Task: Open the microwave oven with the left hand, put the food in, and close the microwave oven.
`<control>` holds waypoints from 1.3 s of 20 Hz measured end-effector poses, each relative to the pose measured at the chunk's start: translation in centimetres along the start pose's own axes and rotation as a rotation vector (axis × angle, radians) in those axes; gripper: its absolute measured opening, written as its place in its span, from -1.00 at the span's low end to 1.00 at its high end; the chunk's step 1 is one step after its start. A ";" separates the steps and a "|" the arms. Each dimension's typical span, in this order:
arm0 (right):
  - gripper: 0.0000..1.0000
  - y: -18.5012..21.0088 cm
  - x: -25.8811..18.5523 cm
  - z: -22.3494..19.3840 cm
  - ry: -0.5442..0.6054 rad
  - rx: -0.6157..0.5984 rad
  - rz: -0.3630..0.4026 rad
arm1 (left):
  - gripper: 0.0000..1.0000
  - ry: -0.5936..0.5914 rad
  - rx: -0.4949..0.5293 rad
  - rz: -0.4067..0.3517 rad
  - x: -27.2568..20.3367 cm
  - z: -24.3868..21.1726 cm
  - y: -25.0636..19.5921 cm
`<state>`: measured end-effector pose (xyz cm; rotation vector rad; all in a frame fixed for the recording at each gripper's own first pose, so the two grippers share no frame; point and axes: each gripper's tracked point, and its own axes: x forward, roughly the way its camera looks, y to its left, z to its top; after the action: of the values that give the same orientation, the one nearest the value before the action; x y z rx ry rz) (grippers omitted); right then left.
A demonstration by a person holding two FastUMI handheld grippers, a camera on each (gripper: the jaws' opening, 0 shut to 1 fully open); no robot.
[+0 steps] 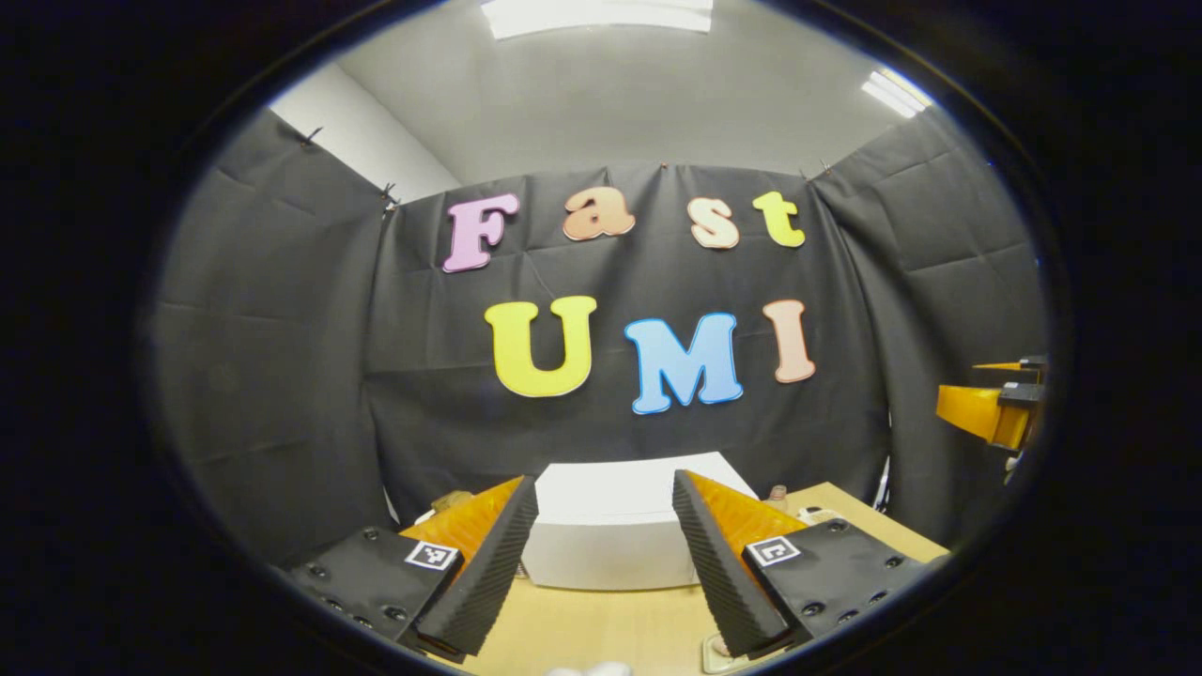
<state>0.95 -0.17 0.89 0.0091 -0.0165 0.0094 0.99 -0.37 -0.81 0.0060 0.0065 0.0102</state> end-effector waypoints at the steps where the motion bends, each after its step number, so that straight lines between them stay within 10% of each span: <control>1: 0.96 -0.1 0.1 0.1 -0.001 -0.006 -0.003 | 0.90 -0.002 -0.003 0.000 -0.1 0.1 0.0; 11: 0.96 -1.7 0.4 0.5 0.010 0.006 -0.031 | 0.92 -0.021 0.049 -0.032 2.8 -3.6 -2.4; 26: 0.96 -8.1 0.5 4.6 0.036 -0.171 -0.185 | 0.92 0.199 -0.020 -0.145 18.4 -29.1 -15.0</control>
<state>1.43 -8.31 5.39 -0.1609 0.0200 -0.1766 19.30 -15.00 -30.15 -0.0159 0.2062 -0.1337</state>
